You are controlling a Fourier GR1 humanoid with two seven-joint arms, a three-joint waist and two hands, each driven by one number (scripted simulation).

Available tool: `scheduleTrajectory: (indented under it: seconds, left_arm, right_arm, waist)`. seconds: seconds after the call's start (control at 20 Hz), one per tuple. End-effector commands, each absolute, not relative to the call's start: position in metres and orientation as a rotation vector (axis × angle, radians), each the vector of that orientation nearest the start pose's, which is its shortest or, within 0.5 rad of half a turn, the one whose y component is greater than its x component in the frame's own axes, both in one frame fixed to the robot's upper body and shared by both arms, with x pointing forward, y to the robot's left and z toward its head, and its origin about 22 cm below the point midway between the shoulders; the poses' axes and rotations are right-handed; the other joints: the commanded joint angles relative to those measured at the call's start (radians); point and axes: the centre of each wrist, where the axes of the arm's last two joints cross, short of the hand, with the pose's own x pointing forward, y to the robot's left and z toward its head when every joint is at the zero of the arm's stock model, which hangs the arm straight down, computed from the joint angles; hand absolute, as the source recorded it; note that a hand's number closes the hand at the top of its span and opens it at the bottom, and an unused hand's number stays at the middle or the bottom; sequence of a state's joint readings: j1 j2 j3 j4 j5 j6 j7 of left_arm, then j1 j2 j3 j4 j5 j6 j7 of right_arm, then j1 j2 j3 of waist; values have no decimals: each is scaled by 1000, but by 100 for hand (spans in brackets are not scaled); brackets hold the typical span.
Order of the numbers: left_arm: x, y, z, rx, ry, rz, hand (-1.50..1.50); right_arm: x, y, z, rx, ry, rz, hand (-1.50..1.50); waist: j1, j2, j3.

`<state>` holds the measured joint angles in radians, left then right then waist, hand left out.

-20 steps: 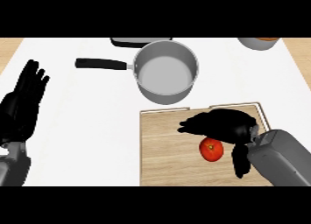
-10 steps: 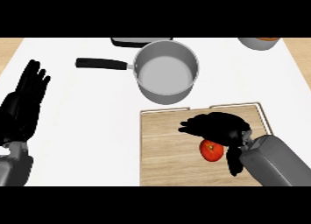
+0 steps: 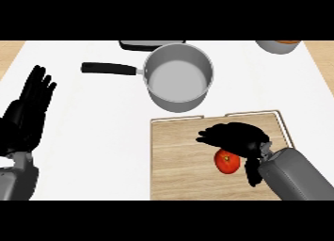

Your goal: Pick the tomato from the tray and place it in the pot

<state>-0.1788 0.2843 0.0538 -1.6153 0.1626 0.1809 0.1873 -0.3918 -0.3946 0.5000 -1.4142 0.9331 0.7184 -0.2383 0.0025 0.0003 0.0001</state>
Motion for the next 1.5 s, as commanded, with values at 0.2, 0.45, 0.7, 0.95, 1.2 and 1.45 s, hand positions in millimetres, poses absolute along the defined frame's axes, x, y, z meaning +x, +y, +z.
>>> scheduleTrajectory:
  seconds: [0.2, 0.45, 0.7, 0.95, 1.2, 1.45]
  left_arm:
    - [290, 285, 81, 188, -1620, 53, 0]
    - [306, 278, 94, 201, -1614, 67, 0]
    - [286, 287, 95, 192, -1607, 64, 0]
    - [291, 276, 83, 172, -1614, 43, 0]
    - [294, 264, 86, 136, -1631, 17, 0]
    - [298, 255, 91, 100, -1640, -9, 0]
  right_arm:
    - [294, -175, 13, -138, -1081, 2137, 150]
    - [297, -166, 13, -112, -1138, 2156, 150]
    - [283, -187, 12, -82, -1134, 2170, 150]
    - [287, -78, 22, -256, -1209, 1811, 150]
    - [291, -75, 31, -422, -1245, 1619, 150]
    - [292, -60, 51, -572, -1298, 1418, 150]
  waist:
    - [3, 1, 0]
    - [-3, 1, 0]
    - [-3, -2, 0]
    - [43, 5, 0]
    - [89, 11, 3]
    - [133, 8, 4]
